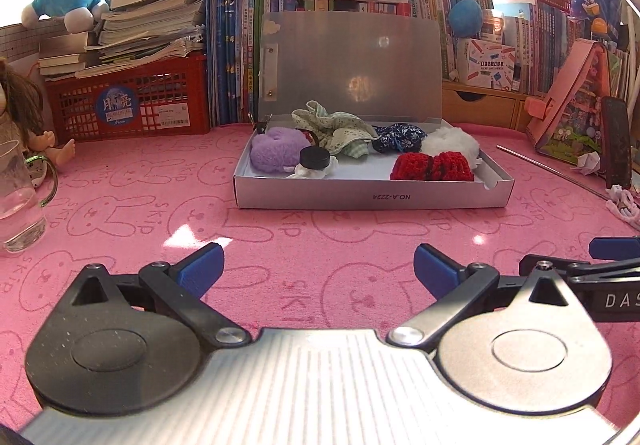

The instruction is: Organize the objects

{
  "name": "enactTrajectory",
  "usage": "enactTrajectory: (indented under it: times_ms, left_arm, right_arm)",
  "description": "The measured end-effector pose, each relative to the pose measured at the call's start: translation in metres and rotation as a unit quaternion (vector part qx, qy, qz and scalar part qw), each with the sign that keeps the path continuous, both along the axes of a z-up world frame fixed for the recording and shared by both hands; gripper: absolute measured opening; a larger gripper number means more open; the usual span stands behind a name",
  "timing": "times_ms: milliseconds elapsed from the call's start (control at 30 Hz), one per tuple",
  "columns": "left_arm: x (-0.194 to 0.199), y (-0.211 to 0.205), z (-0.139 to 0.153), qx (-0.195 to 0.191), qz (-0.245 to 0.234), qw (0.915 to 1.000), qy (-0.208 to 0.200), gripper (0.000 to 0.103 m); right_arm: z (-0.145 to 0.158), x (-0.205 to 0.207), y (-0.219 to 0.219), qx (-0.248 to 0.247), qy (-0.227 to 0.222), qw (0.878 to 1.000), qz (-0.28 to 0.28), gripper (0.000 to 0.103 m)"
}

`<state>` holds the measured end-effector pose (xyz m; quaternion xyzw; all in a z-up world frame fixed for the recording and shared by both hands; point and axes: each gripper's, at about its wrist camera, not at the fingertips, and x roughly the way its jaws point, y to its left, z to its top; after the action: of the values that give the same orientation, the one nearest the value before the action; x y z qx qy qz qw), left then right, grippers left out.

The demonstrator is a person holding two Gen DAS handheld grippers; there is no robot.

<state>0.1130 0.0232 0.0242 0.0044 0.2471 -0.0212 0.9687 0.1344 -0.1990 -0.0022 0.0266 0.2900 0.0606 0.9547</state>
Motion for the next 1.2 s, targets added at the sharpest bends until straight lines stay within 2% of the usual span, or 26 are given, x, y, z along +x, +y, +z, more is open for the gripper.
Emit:
enactTrajectory:
  times_ms: [433,833,1200]
  left_arm:
    - [-0.006,0.0,-0.016,0.001,-0.003,0.9995,0.031,0.102]
    - [0.002,0.0,-0.026,0.001,0.005,0.9983,0.058,0.102]
    - [0.003,0.002,-0.029,-0.009,0.009,0.9976,0.068,0.103]
  right_arm:
    - [-0.021,-0.013,0.007,-0.005,0.039,0.999,0.003,0.103]
    - [-0.027,-0.018,0.018,-0.039,0.03,0.999,0.004,0.103]
    - [-0.027,-0.017,0.018,-0.041,0.029,0.999,0.003,0.103]
